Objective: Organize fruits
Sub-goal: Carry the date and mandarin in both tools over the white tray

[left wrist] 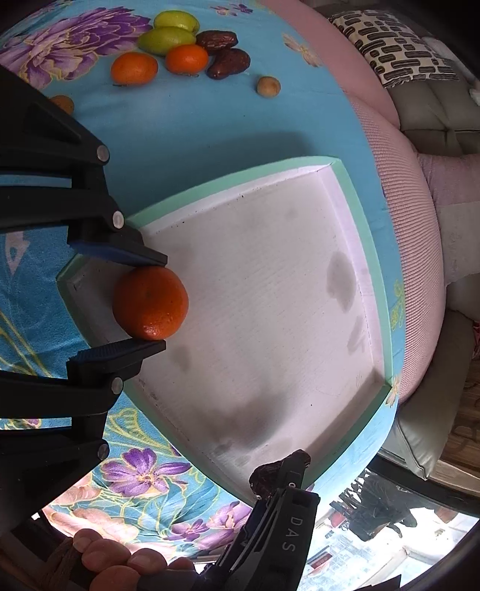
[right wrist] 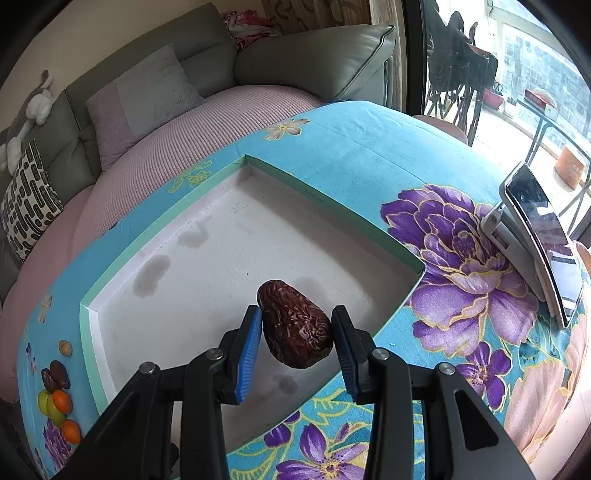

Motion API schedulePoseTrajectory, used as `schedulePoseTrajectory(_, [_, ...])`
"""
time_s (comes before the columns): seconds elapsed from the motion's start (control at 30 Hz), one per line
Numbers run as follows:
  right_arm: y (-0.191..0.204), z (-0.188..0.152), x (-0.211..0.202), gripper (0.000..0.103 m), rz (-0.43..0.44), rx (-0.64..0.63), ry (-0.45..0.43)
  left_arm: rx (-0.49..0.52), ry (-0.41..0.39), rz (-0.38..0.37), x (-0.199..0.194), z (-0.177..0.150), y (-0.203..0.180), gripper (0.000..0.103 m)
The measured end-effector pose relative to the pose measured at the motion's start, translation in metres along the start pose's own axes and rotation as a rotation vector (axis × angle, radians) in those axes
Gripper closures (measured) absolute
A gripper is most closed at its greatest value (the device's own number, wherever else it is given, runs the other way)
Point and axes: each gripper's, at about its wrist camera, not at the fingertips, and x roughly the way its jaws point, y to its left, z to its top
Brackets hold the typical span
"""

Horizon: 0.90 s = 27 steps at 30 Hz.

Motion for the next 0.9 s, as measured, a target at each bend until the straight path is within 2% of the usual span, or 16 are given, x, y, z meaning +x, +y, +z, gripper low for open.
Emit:
schedulePoseTrajectory(0.33, [-0.006,0.0,0.007,0.062,-0.016,0.014,0.026,-0.079,0.015,0.005,0.002,0.002,0.019,0.062])
schedulePoseTrajectory(0.53, [-0.005,-0.002,0.017,0.062,-0.028,0.002,0.056,-0.072,0.016,0.017,0.003,0.006,0.019,0.062])
schedulePoseTrajectory(0.9, [0.0,-0.003,0.019,0.062,-0.053,-0.025,0.057,-0.071,0.016,0.014,0.003,0.006,0.018,0.062])
